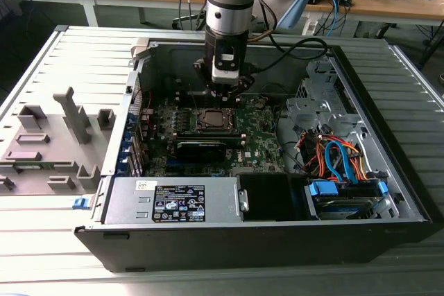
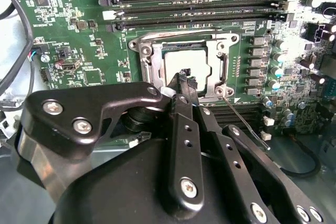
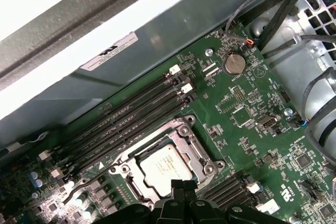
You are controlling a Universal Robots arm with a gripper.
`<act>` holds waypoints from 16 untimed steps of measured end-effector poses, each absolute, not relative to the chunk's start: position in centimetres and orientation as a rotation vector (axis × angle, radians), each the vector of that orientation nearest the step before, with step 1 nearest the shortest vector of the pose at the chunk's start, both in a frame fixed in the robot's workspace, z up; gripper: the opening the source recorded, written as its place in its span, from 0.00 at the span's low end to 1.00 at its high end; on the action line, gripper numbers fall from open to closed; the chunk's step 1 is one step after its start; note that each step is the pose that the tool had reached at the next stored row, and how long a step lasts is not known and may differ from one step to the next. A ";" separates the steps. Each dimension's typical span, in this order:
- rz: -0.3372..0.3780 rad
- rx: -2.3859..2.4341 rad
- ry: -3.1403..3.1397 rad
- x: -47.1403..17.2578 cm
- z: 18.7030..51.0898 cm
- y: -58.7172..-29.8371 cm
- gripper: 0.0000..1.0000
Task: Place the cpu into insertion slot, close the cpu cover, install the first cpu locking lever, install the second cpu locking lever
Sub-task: 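Install the first cpu locking lever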
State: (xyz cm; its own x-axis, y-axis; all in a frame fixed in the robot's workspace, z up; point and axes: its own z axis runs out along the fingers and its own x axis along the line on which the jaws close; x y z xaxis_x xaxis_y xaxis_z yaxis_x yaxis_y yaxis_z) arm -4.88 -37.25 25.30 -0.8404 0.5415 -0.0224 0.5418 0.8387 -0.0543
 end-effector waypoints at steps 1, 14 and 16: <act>-0.092 0.882 3.007 -4.9 25.3 -37.3 0.11; -0.091 0.821 3.024 -4.9 25.3 -37.3 0.11; -0.090 0.807 3.027 -4.9 25.3 -37.3 0.11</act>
State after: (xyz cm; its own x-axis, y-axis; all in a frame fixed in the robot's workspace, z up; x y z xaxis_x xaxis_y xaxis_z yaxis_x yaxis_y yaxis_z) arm -4.88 -37.25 25.30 -0.8675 0.4970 -0.0218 0.4974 0.8659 -0.0533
